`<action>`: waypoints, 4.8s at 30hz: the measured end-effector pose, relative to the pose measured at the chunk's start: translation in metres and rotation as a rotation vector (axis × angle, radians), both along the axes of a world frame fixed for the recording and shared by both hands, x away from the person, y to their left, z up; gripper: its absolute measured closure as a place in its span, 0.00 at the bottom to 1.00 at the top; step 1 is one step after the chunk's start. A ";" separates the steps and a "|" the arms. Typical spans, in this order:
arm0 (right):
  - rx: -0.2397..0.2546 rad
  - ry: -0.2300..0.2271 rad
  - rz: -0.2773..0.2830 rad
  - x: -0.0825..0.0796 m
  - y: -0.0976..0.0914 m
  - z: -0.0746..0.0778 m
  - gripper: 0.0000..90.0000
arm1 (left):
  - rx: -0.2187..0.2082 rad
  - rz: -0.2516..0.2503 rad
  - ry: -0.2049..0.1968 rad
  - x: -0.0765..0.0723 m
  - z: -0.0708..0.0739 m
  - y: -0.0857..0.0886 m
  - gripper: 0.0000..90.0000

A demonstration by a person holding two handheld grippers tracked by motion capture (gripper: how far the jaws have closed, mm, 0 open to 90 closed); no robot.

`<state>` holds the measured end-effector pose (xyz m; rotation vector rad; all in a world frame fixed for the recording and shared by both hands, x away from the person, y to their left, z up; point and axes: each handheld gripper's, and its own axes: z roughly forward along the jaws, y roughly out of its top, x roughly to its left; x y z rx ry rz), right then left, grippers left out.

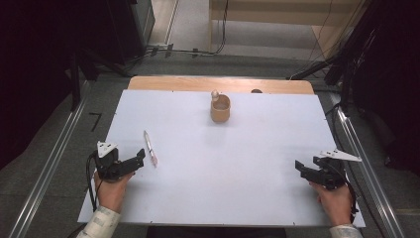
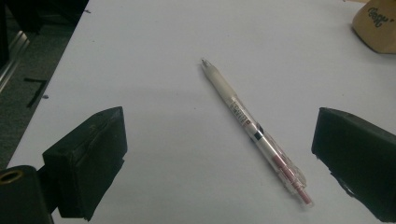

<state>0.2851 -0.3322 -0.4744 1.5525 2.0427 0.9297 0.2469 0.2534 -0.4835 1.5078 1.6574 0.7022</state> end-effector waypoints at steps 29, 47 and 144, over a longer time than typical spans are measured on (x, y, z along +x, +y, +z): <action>-0.023 -0.032 0.119 0.027 0.053 0.014 0.28 | -0.007 0.002 0.002 0.000 -0.001 0.002 0.05; -0.031 -0.031 0.164 0.059 0.089 0.019 0.29 | -0.013 0.002 0.007 0.000 -0.002 0.003 0.05; -0.074 0.049 0.164 0.210 0.240 0.035 0.63 | -0.048 -0.020 0.027 -0.001 -0.006 0.007 0.06</action>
